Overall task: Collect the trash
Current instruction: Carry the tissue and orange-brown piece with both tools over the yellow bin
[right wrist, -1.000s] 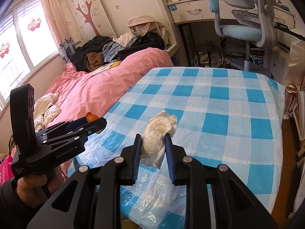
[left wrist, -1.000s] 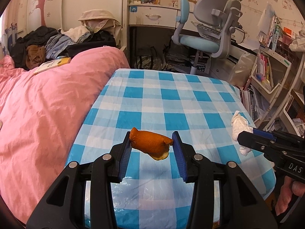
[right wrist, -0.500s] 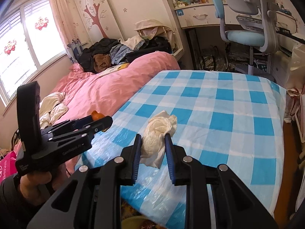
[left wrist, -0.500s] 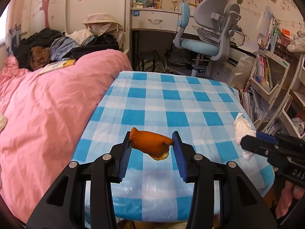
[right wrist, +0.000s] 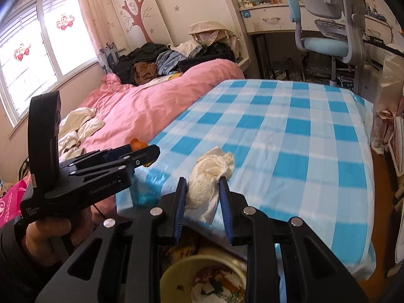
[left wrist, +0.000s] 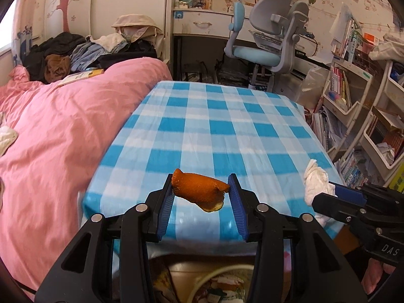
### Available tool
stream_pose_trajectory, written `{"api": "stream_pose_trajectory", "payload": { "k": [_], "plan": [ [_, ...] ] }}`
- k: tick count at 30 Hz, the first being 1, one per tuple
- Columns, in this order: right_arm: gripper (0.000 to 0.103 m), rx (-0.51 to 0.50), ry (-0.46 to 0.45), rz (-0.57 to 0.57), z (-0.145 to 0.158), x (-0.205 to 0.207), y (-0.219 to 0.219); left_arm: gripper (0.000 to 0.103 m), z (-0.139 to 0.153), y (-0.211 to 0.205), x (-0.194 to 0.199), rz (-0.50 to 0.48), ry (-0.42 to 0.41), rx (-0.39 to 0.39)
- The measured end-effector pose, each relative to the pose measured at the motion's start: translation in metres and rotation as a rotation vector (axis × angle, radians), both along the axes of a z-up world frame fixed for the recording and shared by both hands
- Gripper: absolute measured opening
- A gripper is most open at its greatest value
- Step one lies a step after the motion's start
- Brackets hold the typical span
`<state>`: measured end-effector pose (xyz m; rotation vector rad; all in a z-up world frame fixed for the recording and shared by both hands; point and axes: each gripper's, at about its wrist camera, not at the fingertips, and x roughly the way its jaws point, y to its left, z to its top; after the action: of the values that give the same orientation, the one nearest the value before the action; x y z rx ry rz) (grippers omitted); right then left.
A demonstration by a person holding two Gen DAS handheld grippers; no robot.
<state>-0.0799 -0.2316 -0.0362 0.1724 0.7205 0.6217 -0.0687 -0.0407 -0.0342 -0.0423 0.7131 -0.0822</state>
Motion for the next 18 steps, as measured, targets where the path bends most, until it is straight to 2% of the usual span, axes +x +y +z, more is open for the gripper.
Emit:
{"api": "stream_pose_trajectory", "payload": {
  "k": [10,18],
  "plan": [
    [0.028,-0.028,0.052,0.031,-0.018,-0.037,0.002,0.040,-0.016,-0.008,-0.042,-0.011,0.031,0.001],
    [0.028,-0.093,0.123,0.080,-0.042,-0.068,0.015,0.040,-0.031,-0.017,-0.068,-0.033,0.077,0.002]
  ]
}}
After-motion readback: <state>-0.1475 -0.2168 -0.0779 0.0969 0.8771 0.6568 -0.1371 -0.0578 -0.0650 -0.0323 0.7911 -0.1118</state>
